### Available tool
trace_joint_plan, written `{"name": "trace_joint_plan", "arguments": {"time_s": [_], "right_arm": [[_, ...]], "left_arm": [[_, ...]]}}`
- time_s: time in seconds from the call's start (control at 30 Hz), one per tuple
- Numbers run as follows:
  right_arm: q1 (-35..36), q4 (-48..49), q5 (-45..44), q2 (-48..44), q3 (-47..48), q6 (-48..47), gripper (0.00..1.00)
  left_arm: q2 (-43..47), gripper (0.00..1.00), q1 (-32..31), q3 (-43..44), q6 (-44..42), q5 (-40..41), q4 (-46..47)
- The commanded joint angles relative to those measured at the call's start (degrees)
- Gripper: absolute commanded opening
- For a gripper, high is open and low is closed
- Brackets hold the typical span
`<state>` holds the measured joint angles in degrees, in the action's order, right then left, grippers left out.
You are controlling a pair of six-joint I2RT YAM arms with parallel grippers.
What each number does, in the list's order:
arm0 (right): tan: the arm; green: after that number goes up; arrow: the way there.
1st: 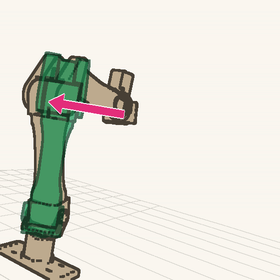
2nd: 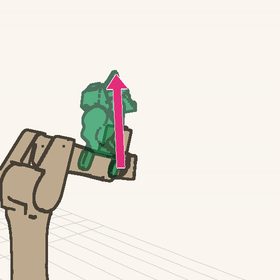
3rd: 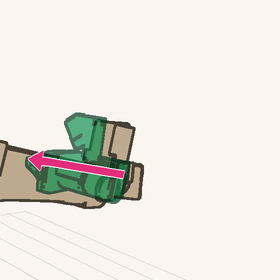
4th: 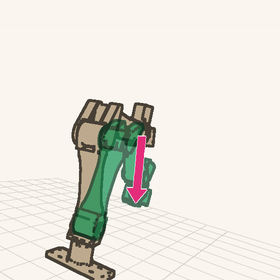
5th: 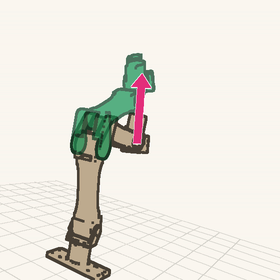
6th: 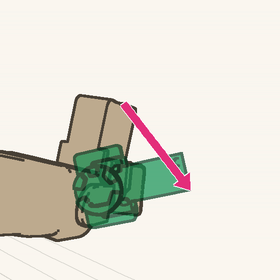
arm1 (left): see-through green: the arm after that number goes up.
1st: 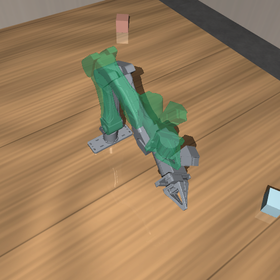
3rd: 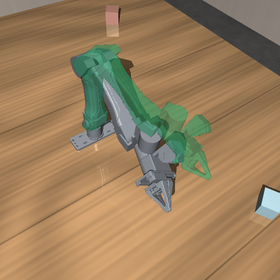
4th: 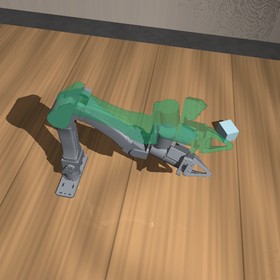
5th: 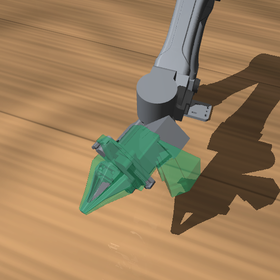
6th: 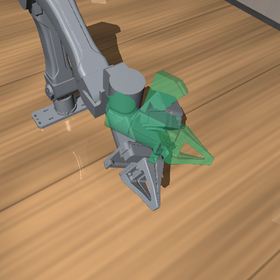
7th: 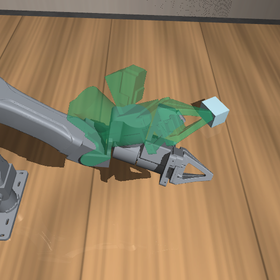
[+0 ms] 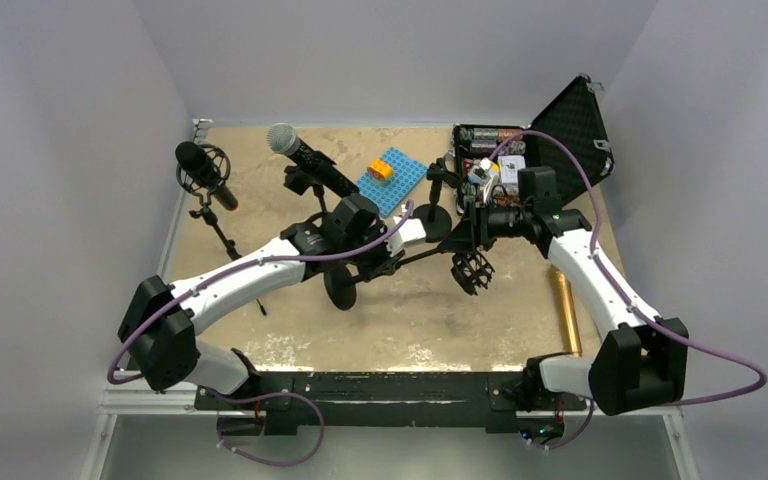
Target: Remove the microphone from the stand
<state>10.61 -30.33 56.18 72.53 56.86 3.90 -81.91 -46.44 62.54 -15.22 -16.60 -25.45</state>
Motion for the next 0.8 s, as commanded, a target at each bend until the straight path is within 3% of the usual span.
{"name": "trace_joint_plan", "arguments": {"time_s": [0.0,0.03,0.07,0.1,0.13,0.2,0.3,0.37,0.47,0.6,0.77], "right_arm": [[-0.6,3.3,0.6,-0.2,-0.2,8.8,0.00],[-0.6,3.5,0.7,-0.3,-0.2,8.3,0.00],[-0.6,3.5,0.8,-0.4,-0.1,7.3,0.00],[-0.6,3.4,0.7,-0.7,0.0,6.0,0.00],[-0.6,2.9,0.7,-1.0,0.2,3.8,0.00],[-0.5,0.8,1.3,-1.7,0.7,-2.3,0.00],[1.8,-8.1,2.8,-3.1,3.0,-21.7,0.00],[5.9,-15.7,-0.3,-5.1,4.2,-37.5,0.00],[9.4,-21.2,-4.5,-7.6,3.7,-51.5,0.00],[10.2,-21.0,-7.1,-9.0,4.1,-56.1,0.00],[10.2,-19.7,-7.7,-10.2,5.4,-56.5,0.00]], "left_arm": [[2.9,0.00,0.7,-0.2,5.7,7.5,5.9],[3.1,0.10,0.7,-0.1,4.7,6.1,5.2],[3.4,0.37,0.7,0.2,4.5,5.7,4.9],[3.8,0.88,0.7,0.2,4.5,5.6,4.9],[4.1,0.98,0.8,0.3,3.6,5.2,4.5],[4.4,1.00,0.7,0.9,-0.4,2.2,2.6],[5.0,1.00,1.3,1.0,-6.7,-4.4,1.0],[4.7,1.00,2.8,1.4,-9.4,-14.5,-0.6],[2.7,0.97,4.0,2.8,-12.9,-24.2,-4.2],[-0.1,0.86,4.0,3.3,-15.6,-29.5,-5.5],[-2.1,0.77,4.0,1.8,-17.2,-30.0,-4.5]]}}
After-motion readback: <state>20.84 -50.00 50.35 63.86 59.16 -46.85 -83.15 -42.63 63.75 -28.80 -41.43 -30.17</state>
